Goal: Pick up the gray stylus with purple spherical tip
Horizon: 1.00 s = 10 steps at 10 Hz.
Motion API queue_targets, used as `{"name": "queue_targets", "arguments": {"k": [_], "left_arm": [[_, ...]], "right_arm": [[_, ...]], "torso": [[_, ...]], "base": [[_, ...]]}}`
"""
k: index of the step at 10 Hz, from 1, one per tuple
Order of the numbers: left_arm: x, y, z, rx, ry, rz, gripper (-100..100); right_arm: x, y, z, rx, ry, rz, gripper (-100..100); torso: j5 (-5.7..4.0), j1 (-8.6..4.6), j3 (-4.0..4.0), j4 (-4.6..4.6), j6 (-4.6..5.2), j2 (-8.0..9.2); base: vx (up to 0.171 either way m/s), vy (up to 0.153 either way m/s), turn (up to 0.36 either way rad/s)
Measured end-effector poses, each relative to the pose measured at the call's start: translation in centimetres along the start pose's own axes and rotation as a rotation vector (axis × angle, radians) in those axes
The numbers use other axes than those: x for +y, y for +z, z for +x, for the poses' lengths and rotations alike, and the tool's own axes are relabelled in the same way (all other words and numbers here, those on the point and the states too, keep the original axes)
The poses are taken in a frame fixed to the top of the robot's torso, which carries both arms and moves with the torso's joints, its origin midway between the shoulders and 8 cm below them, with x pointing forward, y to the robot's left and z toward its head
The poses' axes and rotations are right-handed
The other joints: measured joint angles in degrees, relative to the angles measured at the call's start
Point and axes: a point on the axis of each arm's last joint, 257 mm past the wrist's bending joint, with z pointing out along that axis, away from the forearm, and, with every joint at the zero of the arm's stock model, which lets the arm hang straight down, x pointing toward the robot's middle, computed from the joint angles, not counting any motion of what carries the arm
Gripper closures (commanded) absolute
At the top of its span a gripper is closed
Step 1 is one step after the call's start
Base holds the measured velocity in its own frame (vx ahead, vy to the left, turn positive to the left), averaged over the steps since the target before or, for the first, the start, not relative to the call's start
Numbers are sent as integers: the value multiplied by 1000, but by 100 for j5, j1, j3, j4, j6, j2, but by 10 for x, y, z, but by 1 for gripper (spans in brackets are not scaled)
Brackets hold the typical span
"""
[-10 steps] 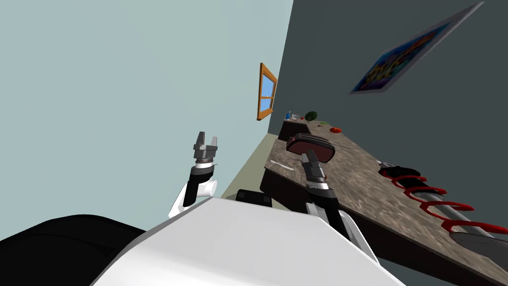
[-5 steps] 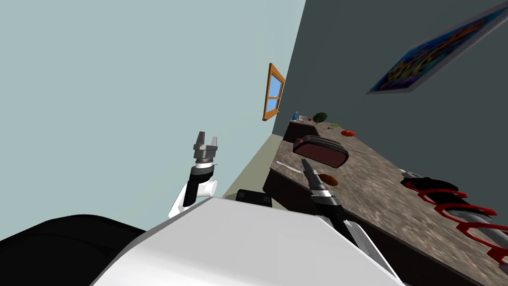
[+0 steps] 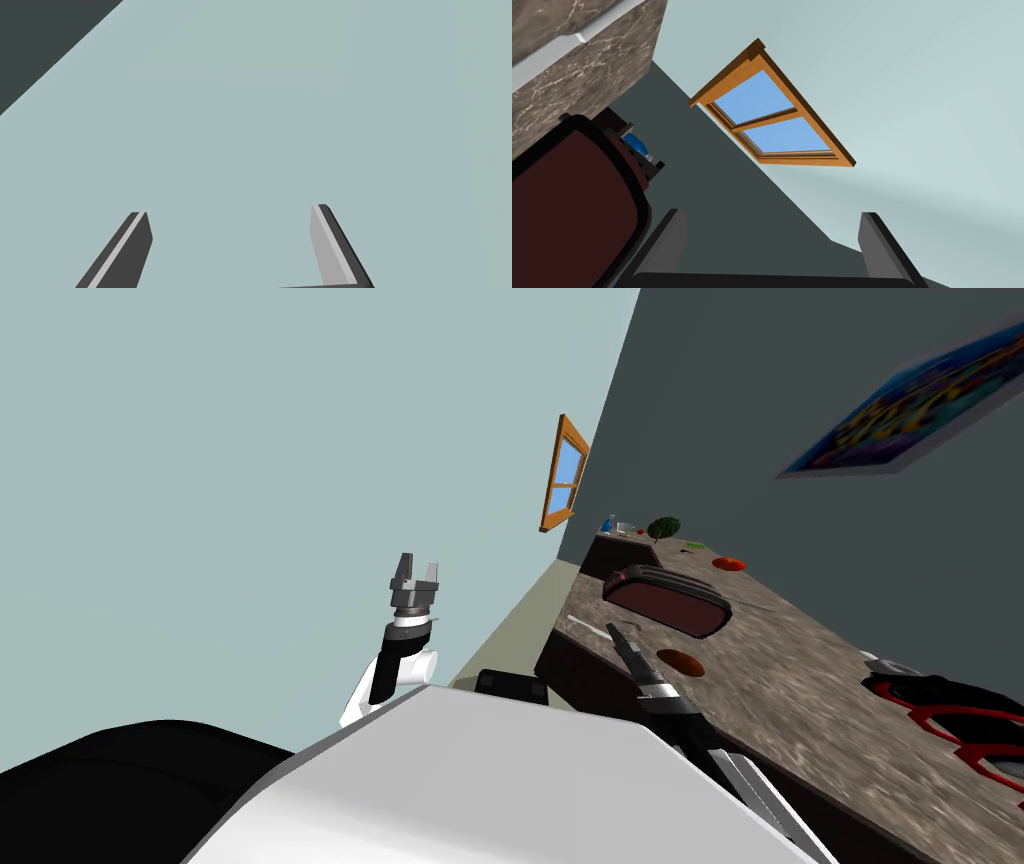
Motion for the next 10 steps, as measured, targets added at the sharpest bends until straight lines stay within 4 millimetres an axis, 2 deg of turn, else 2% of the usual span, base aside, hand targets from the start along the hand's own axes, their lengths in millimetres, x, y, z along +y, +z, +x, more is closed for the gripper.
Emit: {"name": "queue_targets", "arguments": {"k": [1,2,3,4,6,7,8,10], "left_arm": [[0,0,0,0,0,0,0],[0,0,0,0,0,0,0],[0,0,0,0,0,0,0],[0,0,0,0,0,0,0],[0,0,0,0,0,0,0],[0,0,0,0,0,0,0],[0,0,0,0,0,0,0],[0,0,0,0,0,0,0]], "right_arm": [[-11,-5,2,22,-26,21,-100],[-32,-15,-1,58,-72,59,-100],[-56,-25,5,104,-122,107,-100],[-68,-32,6,135,-161,132,-100],[-107,-62,5,226,-264,216,-100],[-116,-68,5,257,-303,236,-100],[-133,-86,5,300,-352,272,-100],[-157,-101,3,366,-425,314,-100]], "torso": [[-1,-3,0,0,2,-1],[0,-2,-2,-1,0,-4],[-1,0,-3,-1,-2,-6],[0,-3,-3,-1,4,-5],[0,-2,-4,-1,-2,-7],[-1,-5,-4,-1,4,-8],[-1,-6,-4,-1,2,-8],[-2,-11,-6,-2,0,-12]], "base": [[1,39,165],[2,44,304],[3,27,101],[1,30,159],[9,28,210],[15,19,128],[11,10,112],[17,6,153]]}}
